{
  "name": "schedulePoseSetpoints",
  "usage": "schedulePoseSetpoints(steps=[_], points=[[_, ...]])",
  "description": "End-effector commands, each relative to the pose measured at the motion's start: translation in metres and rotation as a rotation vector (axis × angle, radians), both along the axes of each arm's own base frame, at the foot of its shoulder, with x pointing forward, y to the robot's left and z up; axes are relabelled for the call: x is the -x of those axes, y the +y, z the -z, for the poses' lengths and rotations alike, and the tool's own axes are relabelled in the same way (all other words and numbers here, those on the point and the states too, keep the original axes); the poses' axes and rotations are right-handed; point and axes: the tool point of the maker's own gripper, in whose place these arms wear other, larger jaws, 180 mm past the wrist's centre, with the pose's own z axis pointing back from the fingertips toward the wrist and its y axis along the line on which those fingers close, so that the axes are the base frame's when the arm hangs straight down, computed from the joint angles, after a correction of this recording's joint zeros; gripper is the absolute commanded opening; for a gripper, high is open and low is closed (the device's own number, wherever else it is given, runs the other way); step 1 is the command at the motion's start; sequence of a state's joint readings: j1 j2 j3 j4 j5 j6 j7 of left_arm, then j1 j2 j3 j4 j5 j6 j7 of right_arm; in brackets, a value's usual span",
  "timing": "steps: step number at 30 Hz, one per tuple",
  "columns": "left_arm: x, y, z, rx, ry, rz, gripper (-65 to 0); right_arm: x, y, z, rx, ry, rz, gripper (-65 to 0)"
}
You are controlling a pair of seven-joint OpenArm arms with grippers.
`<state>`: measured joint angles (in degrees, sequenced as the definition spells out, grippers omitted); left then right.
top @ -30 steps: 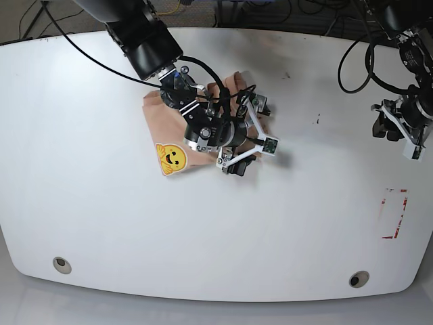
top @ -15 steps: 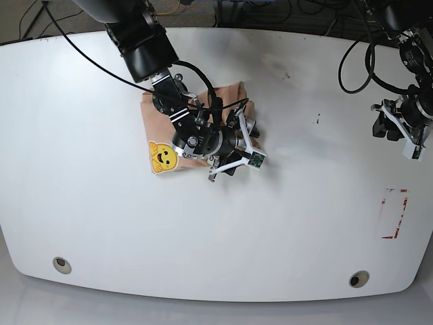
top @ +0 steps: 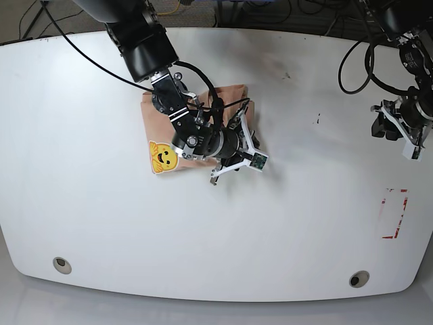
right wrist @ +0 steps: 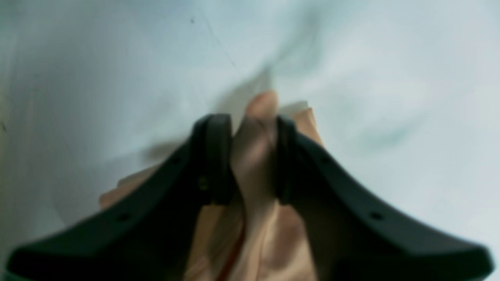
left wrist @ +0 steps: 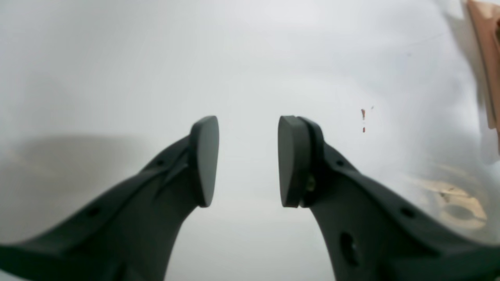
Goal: Layout the t-shirt on the table in an organized manner, then fold the t-shirt properly
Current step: 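Grasp the bundle edge with the right gripper and lift it slightly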
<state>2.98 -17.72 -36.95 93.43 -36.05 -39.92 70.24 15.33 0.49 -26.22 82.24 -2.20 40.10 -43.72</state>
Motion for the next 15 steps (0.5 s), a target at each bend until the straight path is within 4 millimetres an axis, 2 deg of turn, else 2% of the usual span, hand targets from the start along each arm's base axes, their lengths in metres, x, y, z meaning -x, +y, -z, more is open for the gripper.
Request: schedulePoseSetpoints(steps=[1,3,9,15], points=[[-0.006,0.006,-0.008,-0.003,-0.030,-0.001,-41.1,-0.011,0.009,-0.021,-0.051,-0.047,-0.003,-60.9],[-0.006,0.007,-0.006,0.001,-0.025,-0.003,-41.1,-0.012,0.008,-0.022,-0.052,-0.049,0.001,-64.0],[-0.006,0.007,-0.005,0.004,-0.023,-0.005,-41.1,-0.012,0.008,-0.022,-0.049,-0.050,0.001,-64.5],[-0.006,0.007,-0.005,0.006,-0.023,-0.005,-41.1,-0.021,-0.003,-0.038,-0.038,-0.086,0.037,-64.5]])
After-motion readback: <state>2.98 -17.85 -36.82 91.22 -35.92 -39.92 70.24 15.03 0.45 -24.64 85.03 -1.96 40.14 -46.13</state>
